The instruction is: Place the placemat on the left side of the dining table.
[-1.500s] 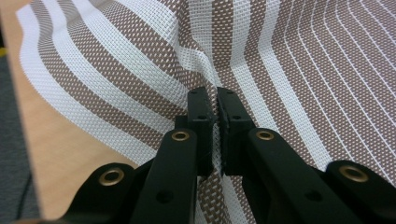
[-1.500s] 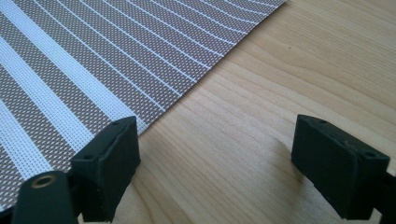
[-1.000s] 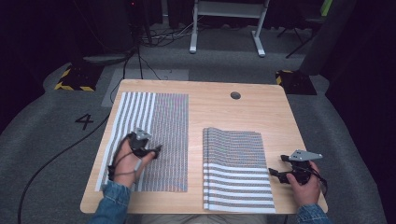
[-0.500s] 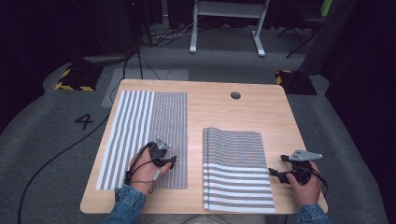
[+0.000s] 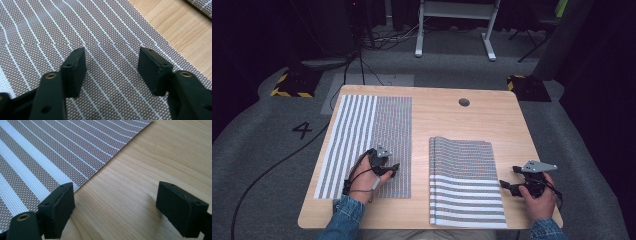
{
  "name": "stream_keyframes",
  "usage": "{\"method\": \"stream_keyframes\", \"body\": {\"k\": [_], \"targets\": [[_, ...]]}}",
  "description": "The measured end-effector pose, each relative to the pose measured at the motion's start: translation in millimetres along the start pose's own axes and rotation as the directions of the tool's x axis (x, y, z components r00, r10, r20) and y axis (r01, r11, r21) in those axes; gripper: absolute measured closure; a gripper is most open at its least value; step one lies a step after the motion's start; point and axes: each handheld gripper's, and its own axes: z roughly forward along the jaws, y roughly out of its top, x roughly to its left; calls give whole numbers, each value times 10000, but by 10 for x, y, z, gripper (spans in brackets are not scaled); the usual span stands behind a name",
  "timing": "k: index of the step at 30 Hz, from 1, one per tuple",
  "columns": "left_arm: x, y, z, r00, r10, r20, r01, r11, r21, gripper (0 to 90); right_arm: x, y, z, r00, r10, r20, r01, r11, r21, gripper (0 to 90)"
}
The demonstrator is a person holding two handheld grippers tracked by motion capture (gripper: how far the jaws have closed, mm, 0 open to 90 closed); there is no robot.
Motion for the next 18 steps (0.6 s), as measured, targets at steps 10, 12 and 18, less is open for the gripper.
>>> {"method": "stream_keyframes", "body": {"k": [10, 12, 18], "targets": [[-315, 104, -258, 9961, 768, 445, -741, 9955, -583, 308, 0, 1, 4, 10000, -7, 5, 7, 10000, -14, 154], [-419, 107, -300, 9933, 971, 622, -940, 9942, -514, 308, 1, 1, 4, 10000, -18, 6, 18, 10000, -12, 154], [-722, 61, -413, 9793, 1600, 1236, -1544, 9865, -541, 308, -1, 2, 2, 10000, 1, -12, -1, 10000, 4, 153]]}}
